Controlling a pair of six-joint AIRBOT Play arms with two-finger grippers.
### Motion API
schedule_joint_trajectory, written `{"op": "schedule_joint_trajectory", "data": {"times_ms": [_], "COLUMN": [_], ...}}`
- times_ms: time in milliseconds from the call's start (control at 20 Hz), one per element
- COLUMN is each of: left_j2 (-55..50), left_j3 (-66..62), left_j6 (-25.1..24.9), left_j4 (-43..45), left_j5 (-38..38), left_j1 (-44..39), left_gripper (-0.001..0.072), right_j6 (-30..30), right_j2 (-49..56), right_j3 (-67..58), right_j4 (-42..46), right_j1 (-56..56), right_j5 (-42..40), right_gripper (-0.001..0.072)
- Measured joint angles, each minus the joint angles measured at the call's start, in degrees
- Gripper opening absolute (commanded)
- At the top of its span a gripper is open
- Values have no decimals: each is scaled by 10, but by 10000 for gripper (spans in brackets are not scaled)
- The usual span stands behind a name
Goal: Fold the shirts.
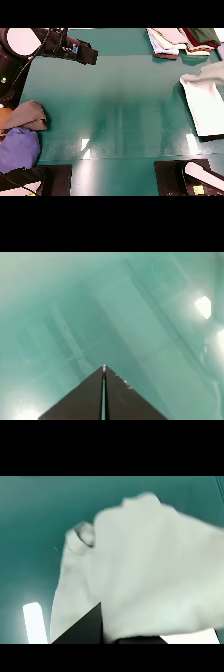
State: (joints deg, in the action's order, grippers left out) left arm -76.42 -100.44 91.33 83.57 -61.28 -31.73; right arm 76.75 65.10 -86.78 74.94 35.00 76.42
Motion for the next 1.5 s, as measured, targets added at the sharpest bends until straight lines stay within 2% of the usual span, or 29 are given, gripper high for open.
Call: {"op": "schedule_joint_trajectory", "data": {"times_ms": [200, 250, 300, 350, 400, 650, 800, 950, 1000, 1100, 1200, 1500], "left_j2": [0, 0, 0, 0, 0, 0, 0, 0, 0, 0, 0, 0], "left_j3": [0, 0, 0, 0, 0, 0, 0, 0, 0, 0, 0, 0], "left_j6": [-2, -3, -3, -5, -7, -12, -13, -14, -14, -14, -14, -14], "left_j4": [0, 0, 0, 0, 0, 0, 0, 0, 0, 0, 0, 0], "left_j5": [0, 0, 0, 0, 0, 0, 11, 17, 18, 21, 21, 23], "left_j1": [0, 0, 0, 0, 0, 0, 0, 0, 0, 0, 0, 0], "left_gripper": [23, 23, 23, 23, 22, 23, 23, 23, 23, 23, 23, 23], "right_j6": [-1, -1, 1, 2, 3, 13, 17, 18, 18, 19, 19, 19], "right_j2": [-72, -87, -100, -112, -122, -146, -150, -151, -150, -143, -128, -76], "right_j3": [143, 175, 206, 235, 259, 289, 238, 182, 168, 143, 120, 71], "right_j4": [86, 96, 104, 111, 119, 110, 34, -48, -63, -85, -95, -92], "right_j1": [11, 19, 31, 42, 53, 72, 29, -62, -97, -177, -257, -429], "right_j5": [26, 31, 39, 47, 50, 50, 35, 16, 9, -3, -12, -26], "right_gripper": [16, 37, 243, 533, 639, 636, 635, 626, 582, 401, 13, 15]}}
